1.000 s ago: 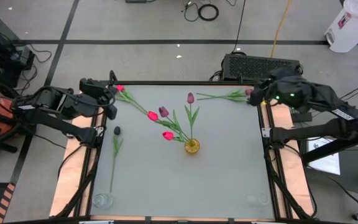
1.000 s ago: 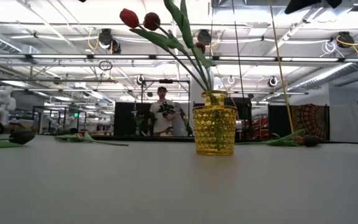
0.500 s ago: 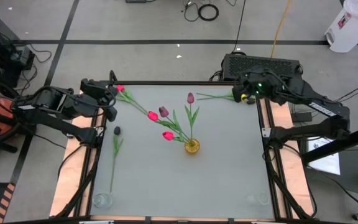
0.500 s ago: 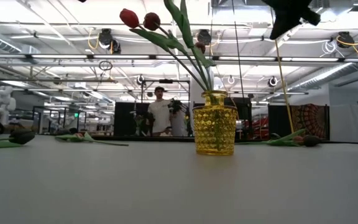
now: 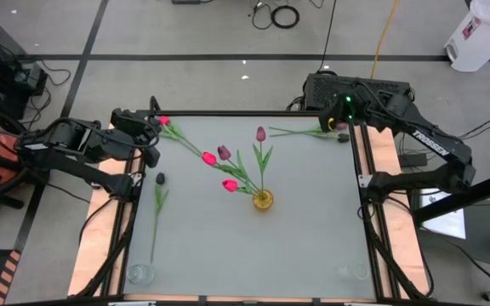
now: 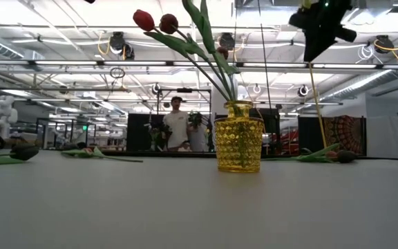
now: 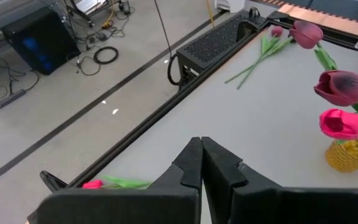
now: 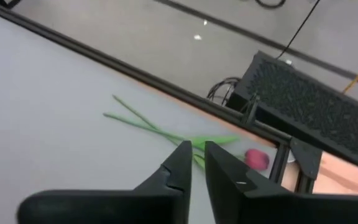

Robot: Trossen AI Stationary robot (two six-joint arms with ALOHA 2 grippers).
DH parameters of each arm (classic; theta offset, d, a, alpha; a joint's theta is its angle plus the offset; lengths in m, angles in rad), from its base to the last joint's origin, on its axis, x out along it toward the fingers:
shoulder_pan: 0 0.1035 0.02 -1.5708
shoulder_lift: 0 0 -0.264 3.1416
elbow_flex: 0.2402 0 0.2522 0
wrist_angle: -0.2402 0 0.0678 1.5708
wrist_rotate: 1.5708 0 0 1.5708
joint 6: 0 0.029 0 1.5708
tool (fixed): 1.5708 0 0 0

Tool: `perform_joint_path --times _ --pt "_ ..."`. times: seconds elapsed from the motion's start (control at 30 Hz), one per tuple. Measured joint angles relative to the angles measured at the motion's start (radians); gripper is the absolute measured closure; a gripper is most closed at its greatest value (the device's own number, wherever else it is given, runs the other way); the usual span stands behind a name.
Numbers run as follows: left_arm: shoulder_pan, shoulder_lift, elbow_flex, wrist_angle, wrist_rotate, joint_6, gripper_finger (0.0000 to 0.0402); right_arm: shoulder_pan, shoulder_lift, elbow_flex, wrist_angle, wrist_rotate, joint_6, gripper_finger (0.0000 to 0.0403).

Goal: Sort flowers into vase by color
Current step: Put the red flower into the yellow vase

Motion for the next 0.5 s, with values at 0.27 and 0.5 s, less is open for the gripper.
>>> perform_joint_path --times 0.27,0.5 --pt "0.0 0.0 0.0 0.001 0.011 -0.002 0.0392 -0.099 0.107 0.0 0.005 -0.094 -0.043 0.0311" --pt "0.0 0.0 0.0 0.012 0.019 -0.009 0.0392 -0.143 0.216 0.0 0.006 -0.152 -0.208 0.0273"
